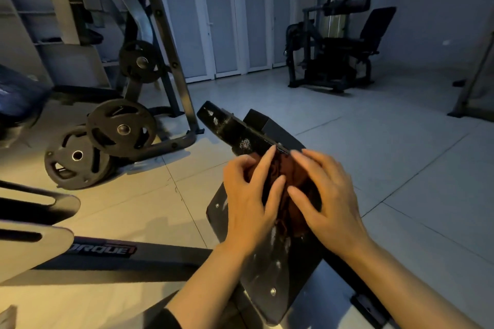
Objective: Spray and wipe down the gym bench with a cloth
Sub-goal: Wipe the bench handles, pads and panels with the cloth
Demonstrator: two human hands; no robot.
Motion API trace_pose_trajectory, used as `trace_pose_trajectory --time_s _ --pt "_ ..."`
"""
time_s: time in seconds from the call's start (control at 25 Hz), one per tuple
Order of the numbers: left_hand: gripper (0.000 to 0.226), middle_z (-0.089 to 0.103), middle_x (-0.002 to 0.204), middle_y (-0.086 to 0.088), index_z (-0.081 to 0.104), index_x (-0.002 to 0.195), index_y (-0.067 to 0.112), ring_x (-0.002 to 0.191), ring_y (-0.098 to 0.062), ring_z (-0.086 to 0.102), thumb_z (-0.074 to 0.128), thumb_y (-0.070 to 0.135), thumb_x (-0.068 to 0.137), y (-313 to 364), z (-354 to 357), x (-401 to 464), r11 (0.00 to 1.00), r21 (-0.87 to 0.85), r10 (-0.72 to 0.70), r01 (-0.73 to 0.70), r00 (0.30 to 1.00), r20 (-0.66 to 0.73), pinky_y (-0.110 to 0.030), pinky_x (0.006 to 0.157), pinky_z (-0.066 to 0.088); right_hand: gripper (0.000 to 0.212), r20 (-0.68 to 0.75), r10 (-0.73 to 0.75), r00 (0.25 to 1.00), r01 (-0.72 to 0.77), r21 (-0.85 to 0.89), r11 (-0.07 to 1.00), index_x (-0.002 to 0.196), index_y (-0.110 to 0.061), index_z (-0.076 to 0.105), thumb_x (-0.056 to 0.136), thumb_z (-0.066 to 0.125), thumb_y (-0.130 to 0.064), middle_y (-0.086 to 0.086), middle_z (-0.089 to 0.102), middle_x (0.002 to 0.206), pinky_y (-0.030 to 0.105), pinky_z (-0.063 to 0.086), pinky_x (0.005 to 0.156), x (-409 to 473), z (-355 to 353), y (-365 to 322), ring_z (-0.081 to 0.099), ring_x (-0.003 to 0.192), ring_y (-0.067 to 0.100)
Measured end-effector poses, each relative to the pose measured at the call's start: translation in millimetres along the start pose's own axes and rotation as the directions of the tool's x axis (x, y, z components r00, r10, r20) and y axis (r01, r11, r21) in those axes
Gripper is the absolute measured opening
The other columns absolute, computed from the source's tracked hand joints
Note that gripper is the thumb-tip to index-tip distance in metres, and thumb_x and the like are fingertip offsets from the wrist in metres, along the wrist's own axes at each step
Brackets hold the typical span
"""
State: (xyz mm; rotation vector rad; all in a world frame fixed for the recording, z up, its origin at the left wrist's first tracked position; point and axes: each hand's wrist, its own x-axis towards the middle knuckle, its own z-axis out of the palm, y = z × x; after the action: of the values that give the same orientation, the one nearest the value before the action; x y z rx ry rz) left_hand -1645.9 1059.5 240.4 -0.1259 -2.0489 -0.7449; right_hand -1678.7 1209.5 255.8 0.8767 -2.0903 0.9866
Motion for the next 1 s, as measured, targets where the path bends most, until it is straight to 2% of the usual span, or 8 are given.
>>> trace_pose_trajectory --time_s 0.08,0.2,0.32,0.44,0.6,0.72,0.84,1.0 --pt "0.05 0.038 0.121 -0.001 0.042 0.141 0.029 0.109 -0.01 0.041 0.048 0.045 0.094 -2.3 0.0 0.8 0.999 -0.018 0.029 -0.028 0.999 0.031 -0.023 0.093 0.041 0.047 -0.024 0.09 0.996 -0.087 0.114 0.99 0.125 -0.027 0.048 0.082 0.053 -0.045 -0.026 0.045 0.112 0.013 0.03 0.091 -6.7 4.5 3.6 0.042 0.106 -0.014" --pt "0.044 0.039 0.128 -0.001 0.055 0.13 0.027 0.116 -0.01 0.041 0.054 0.045 0.091 4.5 0.6 -2.5 0.995 -0.094 0.023 -0.017 0.998 0.057 -0.019 0.097 0.04 0.037 -0.159 0.103 0.982 -0.086 0.108 0.99 0.112 -0.016 0.058 0.085 0.05 -0.039 -0.017 0.053 0.102 0.013 0.034 0.091 -10.0 11.8 -2.7 0.046 0.092 -0.008" --pt "0.036 0.041 0.127 -0.002 0.061 0.123 0.026 0.117 -0.011 0.041 0.058 0.039 0.09 9.2 4.4 -2.0 0.992 -0.122 0.007 -0.001 0.999 0.048 -0.023 0.098 0.043 0.032 -0.23 0.169 0.958 -0.125 0.195 0.973 0.102 -0.014 0.065 0.09 0.044 -0.036 -0.017 0.057 0.093 0.037 0.047 0.089 -5.5 11.6 -8.4 0.054 0.087 0.001" --pt "0.027 0.043 0.117 0.0 0.066 0.113 0.018 0.11 -0.003 0.042 0.061 0.032 0.09 -6.1 -1.8 11.7 0.987 -0.163 -0.003 0.013 0.998 0.056 -0.009 0.093 0.037 0.036 -0.19 0.231 0.954 -0.188 0.218 0.958 0.106 -0.018 0.065 0.092 0.043 -0.042 -0.018 0.061 0.094 0.052 0.049 0.086 -6.6 9.8 -10.8 0.059 0.091 0.004" --pt "0.02 0.042 0.111 0.004 0.068 0.108 0.012 0.103 0.007 0.04 0.066 0.015 0.089 -29.1 -8.4 22.1 0.964 -0.149 -0.221 0.218 0.975 -0.008 -0.001 0.089 0.034 0.046 -0.182 0.276 0.944 -0.242 0.188 0.952 0.115 -0.019 0.062 0.088 0.045 -0.052 -0.013 0.06 0.103 0.047 0.05 0.088 -14.7 12.3 -17.3 0.057 0.096 0.003" --pt "0.021 0.042 0.117 0.003 0.067 0.111 0.019 0.111 0.01 0.036 0.064 0.017 0.09 -14.7 -3.6 9.7 0.976 -0.186 -0.11 0.11 0.994 0.008 -0.004 0.094 0.033 0.049 -0.195 0.261 0.945 -0.242 0.116 0.963 0.115 -0.018 0.061 0.086 0.046 -0.054 -0.014 0.057 0.102 0.044 0.051 0.086 -14.2 14.7 -21.0 0.055 0.093 0.004" --pt "0.023 0.044 0.119 0.0 0.067 0.109 0.021 0.114 -0.001 0.039 0.062 0.03 0.089 -8.4 -1.5 5.6 0.981 -0.19 0.045 -0.038 0.998 0.032 -0.011 0.095 0.035 0.046 -0.231 0.273 0.934 -0.252 0.116 0.961 0.11 -0.017 0.062 0.087 0.045 -0.053 -0.012 0.057 0.097 0.044 0.052 0.083 -10.7 17.7 -23.1 0.056 0.089 0.007" --pt "0.022 0.048 0.114 -0.003 0.067 0.105 0.021 0.109 -0.013 0.047 0.063 0.031 0.086 -16.9 -0.9 18.9 0.973 -0.23 -0.01 0.024 0.998 0.061 -0.011 0.091 0.039 0.045 -0.205 0.247 0.947 -0.232 0.096 0.968 0.111 -0.017 0.06 0.085 0.05 -0.053 -0.011 0.056 0.098 0.044 0.052 0.083 -10.1 18.6 -21.3 0.054 0.091 0.008"
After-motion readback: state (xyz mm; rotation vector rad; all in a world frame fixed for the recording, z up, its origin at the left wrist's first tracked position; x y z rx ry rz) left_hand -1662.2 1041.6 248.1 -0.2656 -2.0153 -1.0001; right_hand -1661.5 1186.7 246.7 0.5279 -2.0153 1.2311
